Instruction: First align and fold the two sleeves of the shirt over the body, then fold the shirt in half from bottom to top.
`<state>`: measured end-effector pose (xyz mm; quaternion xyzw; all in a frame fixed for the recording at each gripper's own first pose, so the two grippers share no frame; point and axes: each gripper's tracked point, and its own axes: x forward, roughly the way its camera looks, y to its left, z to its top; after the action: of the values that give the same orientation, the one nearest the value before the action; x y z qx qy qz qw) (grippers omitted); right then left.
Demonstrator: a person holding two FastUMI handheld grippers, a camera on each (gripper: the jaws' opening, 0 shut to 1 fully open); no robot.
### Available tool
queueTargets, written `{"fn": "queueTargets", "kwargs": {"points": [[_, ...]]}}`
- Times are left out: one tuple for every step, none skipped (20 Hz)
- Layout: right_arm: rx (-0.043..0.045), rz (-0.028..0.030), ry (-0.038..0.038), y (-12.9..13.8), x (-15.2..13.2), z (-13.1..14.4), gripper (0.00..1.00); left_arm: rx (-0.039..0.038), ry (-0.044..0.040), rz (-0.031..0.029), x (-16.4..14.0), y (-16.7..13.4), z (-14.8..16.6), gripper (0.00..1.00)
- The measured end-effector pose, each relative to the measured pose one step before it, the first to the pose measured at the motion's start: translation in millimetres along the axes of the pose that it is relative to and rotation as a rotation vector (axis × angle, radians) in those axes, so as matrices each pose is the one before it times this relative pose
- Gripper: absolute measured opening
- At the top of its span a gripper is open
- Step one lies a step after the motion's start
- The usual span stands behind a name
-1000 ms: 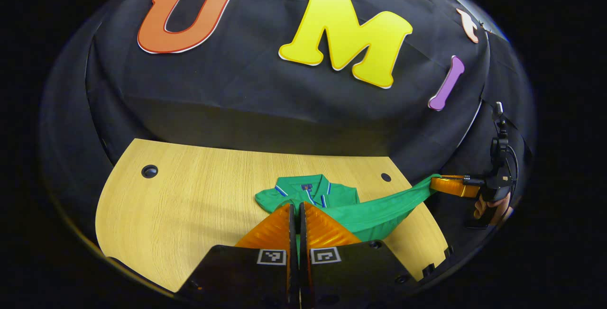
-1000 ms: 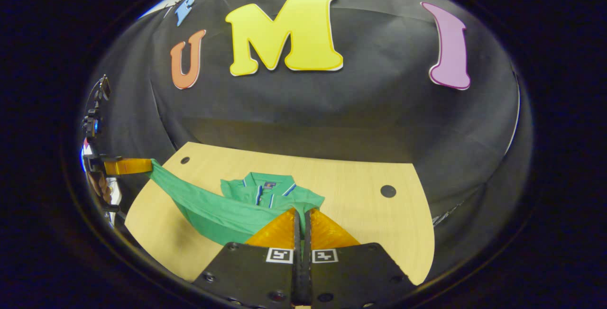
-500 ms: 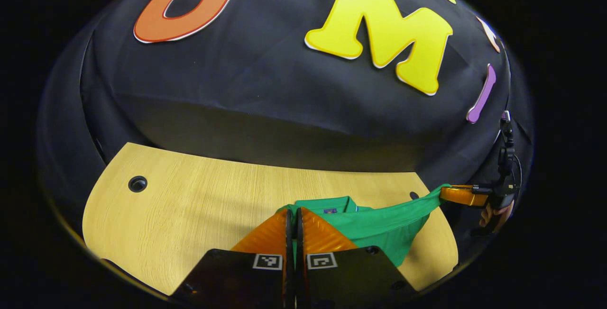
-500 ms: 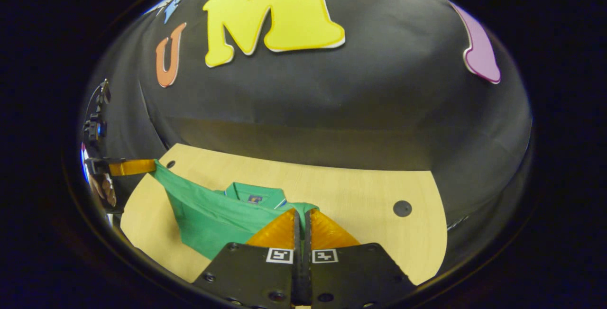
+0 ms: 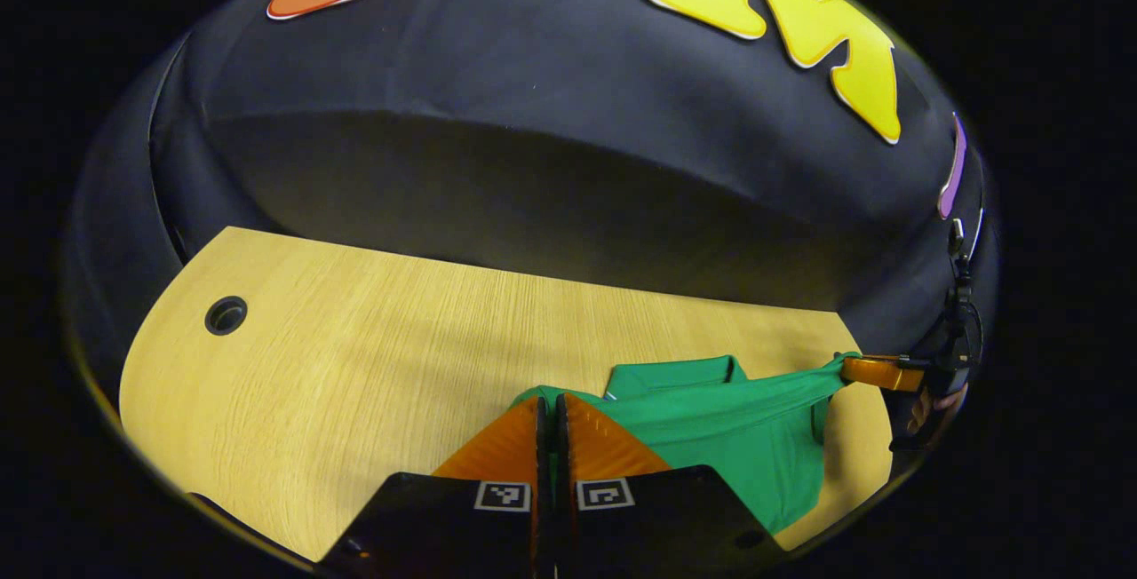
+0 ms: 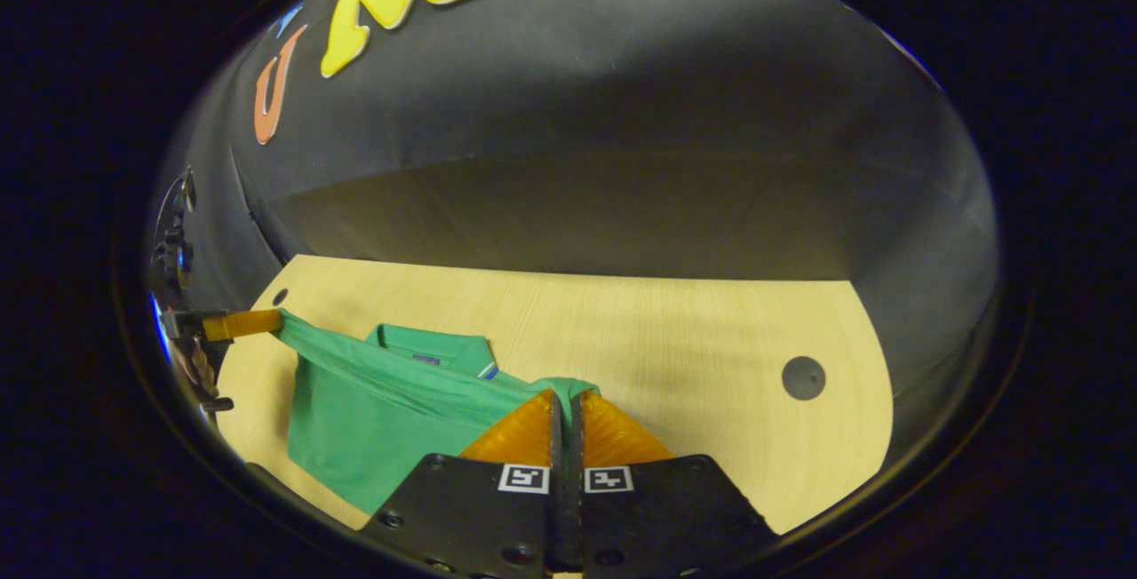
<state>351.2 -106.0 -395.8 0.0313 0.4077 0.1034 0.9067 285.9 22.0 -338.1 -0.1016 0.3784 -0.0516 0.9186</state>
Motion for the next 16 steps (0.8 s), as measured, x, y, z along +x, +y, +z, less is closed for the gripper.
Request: {"fn": "queueTargets", "kwargs": {"points": [[-0.01469,-0.00234,0.00798,-2.53,8.38,-4.07,0.00,0.01026,0.00006,0.00238,5.98,0.46,-1.64,0.07],[-0.01572,-0.00430,0.00536,-1.61,7.73,-3.90,0.00,0.01406,-0.00665,-0.00342,7.02,-1.66,-0.92,0.07],[-0.00559,-0.00194,0.00384,-1.65,4.76,-2.71,0.00,0.01682,-0.00468,0.00540,6.83,0.24,-1.25,0.07],[-0.00185,0.00045,0.00744,1.22,5.53,-2.82,0.00,0.01584,0.00280,0.01170,7.75,2.95,-3.59,0.08],[-0.00555,-0.00625,0.00581,-0.80,4.86,-2.93,0.00,0.01363,0.00429,0.00950,6.40,1.71,-2.86,0.09],[-0.00323,-0.00755,0.00748,-1.02,1.26,-4.05,0.00,0.01616,0.00227,0.00510,4.55,1.78,-4.71,0.10],[0.00337,-0.00748,0.00123,0.56,2.49,-1.28,0.00,0.00769,0.00337,0.00263,2.40,0.90,-2.45,0.11],[0.00516,-0.01199,0.01262,-0.49,4.02,-2.89,0.00,-0.00048,0.00186,-0.00062,1.22,-2.04,-0.91,0.12],[0.00663,-0.00896,0.00171,0.13,0.14,-1.30,0.03,-0.00274,0.00029,-0.00009,1.48,-1.26,-0.98,0.15],[0.00015,-0.01238,-0.00225,0.20,3.98,0.10,0.03,0.00010,-0.00490,0.00134,-1.48,0.58,0.56,0.16],[0.00062,-0.00705,-0.00324,0.13,-2.75,0.61,0.06,0.00036,-0.00982,0.00350,1.29,0.84,1.56,0.38],[0.00178,-0.00728,-0.00657,0.04,-1.50,1.32,0.05,-0.00675,0.00307,-0.00947,-2.13,-2.10,0.09,0.38],[0.00753,-0.00831,-0.00480,-0.89,-3.30,2.31,0.10,0.00147,0.00306,0.01492,-8.17,2.29,0.70,0.57],[0.01439,-0.00838,-0.00405,0.00,-3.10,1.30,0.11,0.00231,-0.00350,0.01213,1.37,1.57,-0.63,0.77],[0.01333,0.00210,-0.00768,2.63,-7.25,3.86,0.26,-0.00034,-0.00893,0.01465,-1.49,1.10,1.39,0.96],[0.00702,-0.00895,-0.01271,-0.20,-3.60,3.19,0.41,-0.00400,-0.00999,0.01185,-3.94,0.47,2.40,0.96]]}}
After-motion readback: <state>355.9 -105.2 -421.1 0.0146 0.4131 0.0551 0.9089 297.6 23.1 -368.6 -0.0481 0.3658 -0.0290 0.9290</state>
